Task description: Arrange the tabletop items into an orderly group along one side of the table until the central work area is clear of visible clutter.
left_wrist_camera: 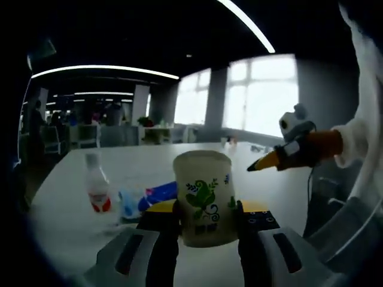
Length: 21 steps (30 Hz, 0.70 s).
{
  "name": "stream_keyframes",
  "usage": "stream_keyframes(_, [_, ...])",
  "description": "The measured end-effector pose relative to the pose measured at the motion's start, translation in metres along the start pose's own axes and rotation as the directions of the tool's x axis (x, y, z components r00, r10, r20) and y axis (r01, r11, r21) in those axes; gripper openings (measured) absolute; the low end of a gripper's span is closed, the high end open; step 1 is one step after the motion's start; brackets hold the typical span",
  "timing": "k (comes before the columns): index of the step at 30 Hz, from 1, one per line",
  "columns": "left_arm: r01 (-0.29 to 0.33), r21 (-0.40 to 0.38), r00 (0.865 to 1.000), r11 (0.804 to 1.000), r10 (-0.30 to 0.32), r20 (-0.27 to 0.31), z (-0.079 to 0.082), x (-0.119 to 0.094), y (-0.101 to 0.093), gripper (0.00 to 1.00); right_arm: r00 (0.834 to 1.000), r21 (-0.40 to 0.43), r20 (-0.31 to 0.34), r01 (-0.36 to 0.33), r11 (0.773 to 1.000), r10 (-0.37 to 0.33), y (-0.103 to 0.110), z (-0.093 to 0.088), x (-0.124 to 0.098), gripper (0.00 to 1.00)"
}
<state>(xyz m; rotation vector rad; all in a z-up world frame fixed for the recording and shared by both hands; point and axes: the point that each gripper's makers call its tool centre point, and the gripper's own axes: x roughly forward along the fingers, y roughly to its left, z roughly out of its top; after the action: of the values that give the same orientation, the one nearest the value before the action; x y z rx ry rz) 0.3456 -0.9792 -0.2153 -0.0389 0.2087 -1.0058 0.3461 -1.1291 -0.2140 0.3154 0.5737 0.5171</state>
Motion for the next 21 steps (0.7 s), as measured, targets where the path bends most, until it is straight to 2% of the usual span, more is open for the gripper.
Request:
stream_keyframes(5, [0.027,0.005,1.0,1.0,-0.027,0.0,0.0,-0.001,-0.008,0.34,1.0,-0.009,-0.009,-0.026,1.0,0.026,0.005,0.004,0.006,0.34])
stream_keyframes(11, [0.059,0.019,0.998,0.998,-0.059,0.004,0.001,0.0,-0.015,0.34,0.994,-0.034,-0.052,-0.098,0.995,0.096,0.024,0.009,0.02,0.33])
stream_keyframes(18, [0.107,0.047,0.994,0.993,-0.107,-0.005,0.001,0.0,-0.028,0.34,0.973,-0.102,-0.136,-0.203,0.974,0.188,0.047,0.012,0.037,0.32])
stream_keyframes(21, [0.116,0.055,0.993,0.992,-0.116,-0.016,-0.002,-0.002,-0.03,0.34,0.948,-0.139,-0.198,-0.279,0.95,0.249,0.06,0.011,0.04,0.32])
